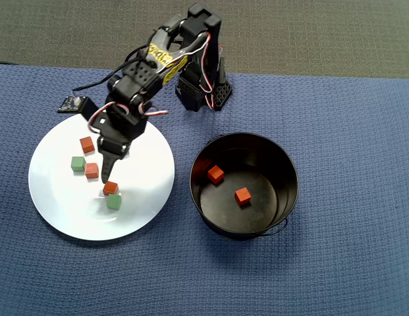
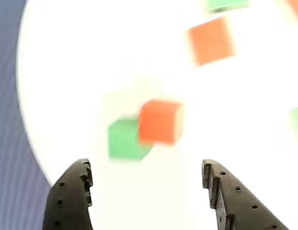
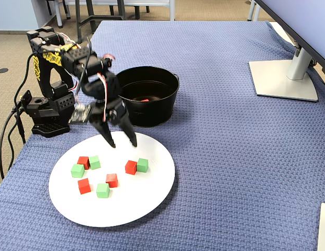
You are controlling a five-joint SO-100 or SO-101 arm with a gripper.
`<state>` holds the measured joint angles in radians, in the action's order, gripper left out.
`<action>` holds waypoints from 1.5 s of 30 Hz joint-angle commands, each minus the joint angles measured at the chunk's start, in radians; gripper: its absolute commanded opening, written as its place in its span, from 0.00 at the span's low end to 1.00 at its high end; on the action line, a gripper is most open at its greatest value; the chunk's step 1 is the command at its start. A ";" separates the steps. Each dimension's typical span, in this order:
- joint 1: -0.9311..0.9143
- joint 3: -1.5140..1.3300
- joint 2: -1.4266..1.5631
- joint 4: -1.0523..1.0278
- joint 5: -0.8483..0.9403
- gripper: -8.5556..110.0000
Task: Pick up the red cubes from the white plate and place them in the black recipient
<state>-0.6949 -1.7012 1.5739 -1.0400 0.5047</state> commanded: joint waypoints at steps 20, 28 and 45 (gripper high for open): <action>-0.083 0.526 -0.459 -0.149 -0.040 0.22; -0.078 0.623 -0.555 -0.198 -0.035 0.21; -0.040 0.681 -0.641 -0.227 0.103 0.21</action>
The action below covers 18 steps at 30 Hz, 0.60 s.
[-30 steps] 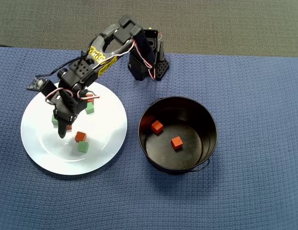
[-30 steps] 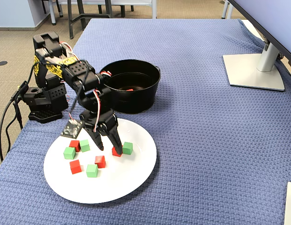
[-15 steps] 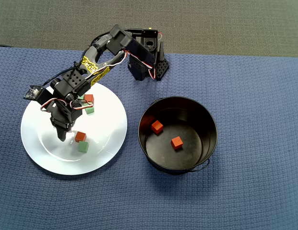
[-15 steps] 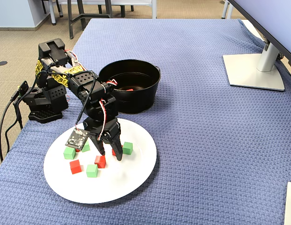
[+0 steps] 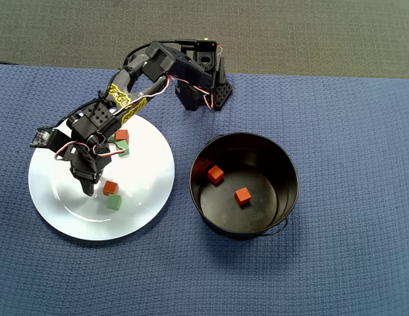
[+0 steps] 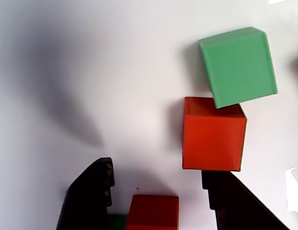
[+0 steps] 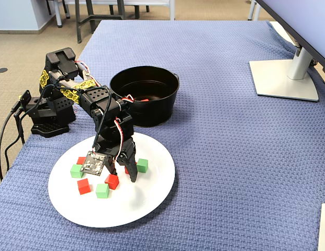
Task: Pick up the red cubes from the white plate and place them in the black recipient
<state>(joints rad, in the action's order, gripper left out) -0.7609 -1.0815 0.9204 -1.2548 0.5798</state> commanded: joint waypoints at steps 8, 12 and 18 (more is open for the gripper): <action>0.054 0.058 0.014 -0.003 0.035 0.20; 0.069 0.035 0.023 -0.002 0.018 0.20; 0.091 -0.014 0.054 -0.002 0.000 0.19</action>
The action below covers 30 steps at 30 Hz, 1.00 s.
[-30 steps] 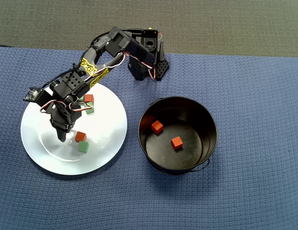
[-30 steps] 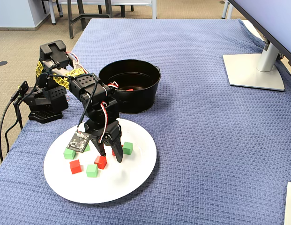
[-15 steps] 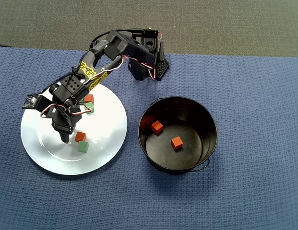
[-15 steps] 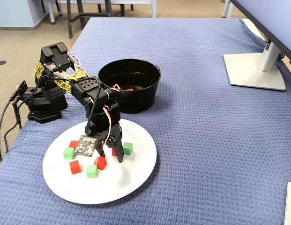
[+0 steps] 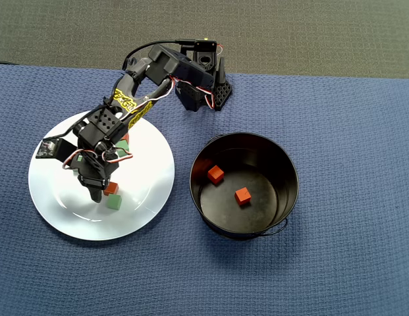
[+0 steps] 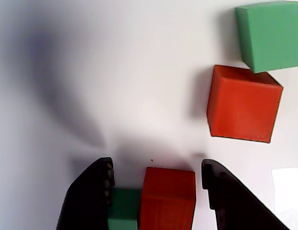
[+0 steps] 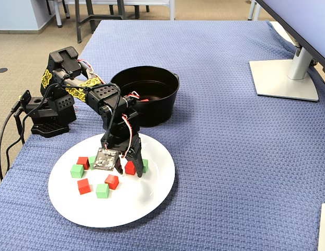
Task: Pick up the red cubes from the white plate and place them in the black recipient
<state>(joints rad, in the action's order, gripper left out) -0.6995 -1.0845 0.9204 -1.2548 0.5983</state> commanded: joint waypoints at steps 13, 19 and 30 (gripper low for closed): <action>0.037 -0.092 0.123 0.012 -0.035 0.19; 0.040 -0.078 0.124 0.012 -0.054 0.15; 0.029 -0.055 0.149 0.020 -0.100 0.07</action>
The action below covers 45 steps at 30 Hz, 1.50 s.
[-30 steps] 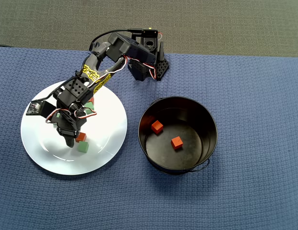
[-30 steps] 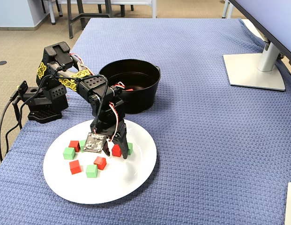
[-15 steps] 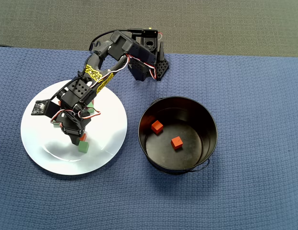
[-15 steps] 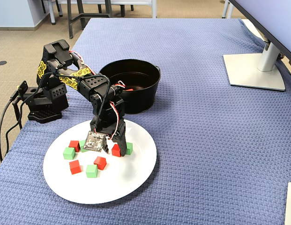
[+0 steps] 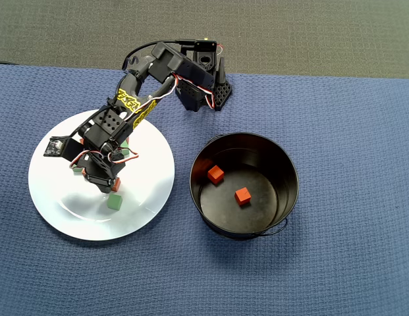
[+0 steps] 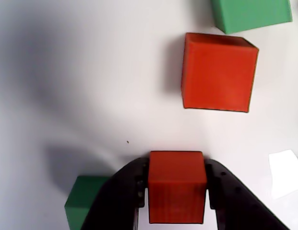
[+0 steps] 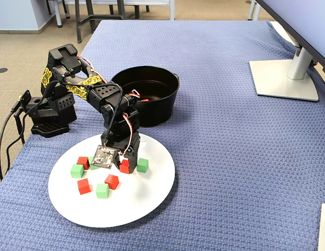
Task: Pick up the red cubes from the white plate and place them in the black recipient
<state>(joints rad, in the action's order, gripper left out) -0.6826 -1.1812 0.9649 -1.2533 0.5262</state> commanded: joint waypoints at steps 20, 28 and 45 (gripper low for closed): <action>0.531 -0.130 0.696 -0.133 -0.368 0.07; 0.966 -0.285 0.853 -0.098 -0.535 0.09; 0.227 -0.212 0.644 -0.034 -0.118 0.24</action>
<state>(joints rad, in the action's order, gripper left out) -0.2562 -1.4281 1.6521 -1.3668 0.2684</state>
